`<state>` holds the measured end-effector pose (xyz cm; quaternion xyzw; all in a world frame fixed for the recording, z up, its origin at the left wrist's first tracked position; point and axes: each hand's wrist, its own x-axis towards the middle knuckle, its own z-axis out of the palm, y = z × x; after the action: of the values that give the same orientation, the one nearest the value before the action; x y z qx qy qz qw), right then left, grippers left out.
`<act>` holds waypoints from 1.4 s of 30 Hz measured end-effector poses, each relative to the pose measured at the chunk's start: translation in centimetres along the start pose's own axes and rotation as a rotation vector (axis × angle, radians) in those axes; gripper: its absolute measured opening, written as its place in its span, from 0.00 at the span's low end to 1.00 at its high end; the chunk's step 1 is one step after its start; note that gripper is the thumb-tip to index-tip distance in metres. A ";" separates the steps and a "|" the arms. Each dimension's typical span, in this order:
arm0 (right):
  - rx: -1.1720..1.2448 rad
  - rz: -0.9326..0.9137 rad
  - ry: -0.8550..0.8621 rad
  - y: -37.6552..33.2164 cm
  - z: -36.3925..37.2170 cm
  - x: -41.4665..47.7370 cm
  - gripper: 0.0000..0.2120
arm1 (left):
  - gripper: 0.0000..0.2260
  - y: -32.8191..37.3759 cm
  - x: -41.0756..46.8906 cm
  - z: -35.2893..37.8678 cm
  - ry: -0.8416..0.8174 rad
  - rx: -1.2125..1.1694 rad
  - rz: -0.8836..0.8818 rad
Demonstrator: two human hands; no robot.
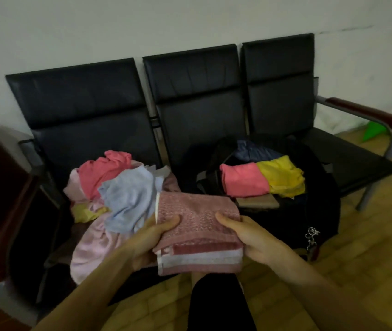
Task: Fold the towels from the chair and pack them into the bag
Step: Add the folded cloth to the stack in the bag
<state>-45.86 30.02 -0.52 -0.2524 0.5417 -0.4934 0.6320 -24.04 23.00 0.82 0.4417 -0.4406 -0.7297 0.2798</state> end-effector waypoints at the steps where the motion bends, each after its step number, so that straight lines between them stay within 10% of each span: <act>1: -0.014 0.012 0.046 0.4 -1.7 0.5 0.14 | 0.17 -0.7 1.5 1.1 -0.010 0.018 -0.010; 21: -0.439 -0.322 0.364 -10.2 -22.3 24.7 0.15 | 0.20 0.3 34.7 13.1 0.041 0.261 0.216; 26: -0.513 -0.216 0.438 -6.2 -24.4 28.9 0.29 | 0.27 -2.6 38.7 12.8 0.036 0.472 0.217; 42: -0.863 -0.154 0.491 -7.2 -23.1 29.0 0.23 | 0.35 0.4 37.1 13.8 0.108 0.710 0.071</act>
<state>-72.12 6.20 -13.68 -0.4061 0.8090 -0.3145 0.2857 -53.16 -1.28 -10.49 0.5339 -0.6661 -0.4966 0.1570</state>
